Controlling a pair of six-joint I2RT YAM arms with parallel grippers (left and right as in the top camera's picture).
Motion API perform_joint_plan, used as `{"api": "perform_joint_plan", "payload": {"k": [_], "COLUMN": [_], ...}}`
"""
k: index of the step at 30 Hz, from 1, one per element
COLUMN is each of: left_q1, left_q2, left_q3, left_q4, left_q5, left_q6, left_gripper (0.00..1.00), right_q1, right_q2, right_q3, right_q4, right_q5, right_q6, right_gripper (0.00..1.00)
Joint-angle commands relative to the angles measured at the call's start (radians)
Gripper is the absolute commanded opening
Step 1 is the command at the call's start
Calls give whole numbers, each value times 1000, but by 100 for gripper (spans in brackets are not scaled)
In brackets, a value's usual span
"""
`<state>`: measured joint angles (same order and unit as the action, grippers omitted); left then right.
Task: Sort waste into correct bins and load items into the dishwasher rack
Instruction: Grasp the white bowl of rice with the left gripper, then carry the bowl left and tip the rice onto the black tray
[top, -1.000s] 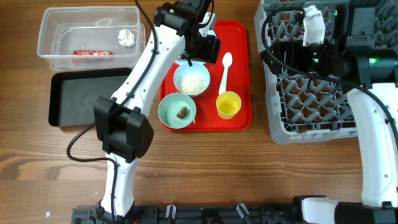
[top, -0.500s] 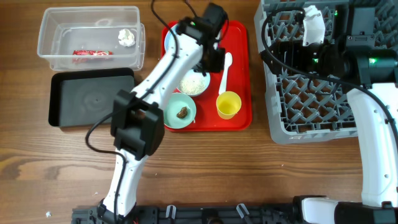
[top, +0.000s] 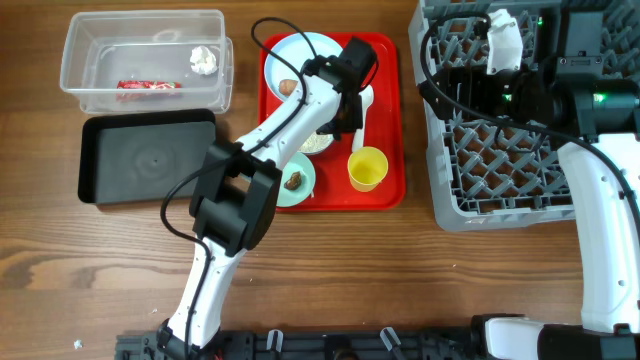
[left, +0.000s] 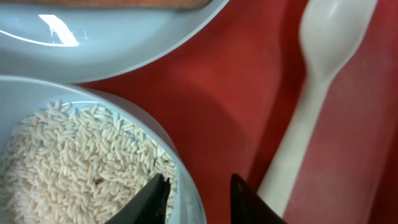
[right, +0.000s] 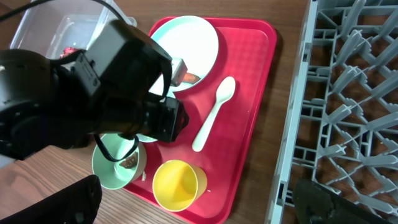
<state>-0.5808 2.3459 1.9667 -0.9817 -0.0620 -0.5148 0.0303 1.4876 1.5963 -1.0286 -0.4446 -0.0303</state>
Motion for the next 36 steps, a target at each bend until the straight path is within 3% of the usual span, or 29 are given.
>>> {"api": "perform_joint_plan", "payload": {"k": [1,4,8,15,24,29,36], "left_q1": [2,2,2,2,26,93,274], "left_q2": [9,9,7,-33,-259,-380,-477], "left_q3": [-19,-19,-19,-14,-14,-14,-14], "left_q4": [7,7,6,-33,-69,-113,-312], "left_q5": [-26,-27,-27,-26,25,77,153], "left_q6": [-20,-20,-13,-10,37,40,70], "left_gripper": [23,9,4,4,4,4,4], "right_q1": [5,5,5,5,5,5,5], "right_q2": [11,11,11,11,11,11,11], "right_q3": [25,25,25,25,25,25,25], "right_q4": [0,0,1,2,3,13,20], "right_q5": [-1,-1,-1,-1,0,0,0], "right_q6": [8,8,8,8,7,6,4], "right_gripper": [100,100,100,100,100,100,100]}}
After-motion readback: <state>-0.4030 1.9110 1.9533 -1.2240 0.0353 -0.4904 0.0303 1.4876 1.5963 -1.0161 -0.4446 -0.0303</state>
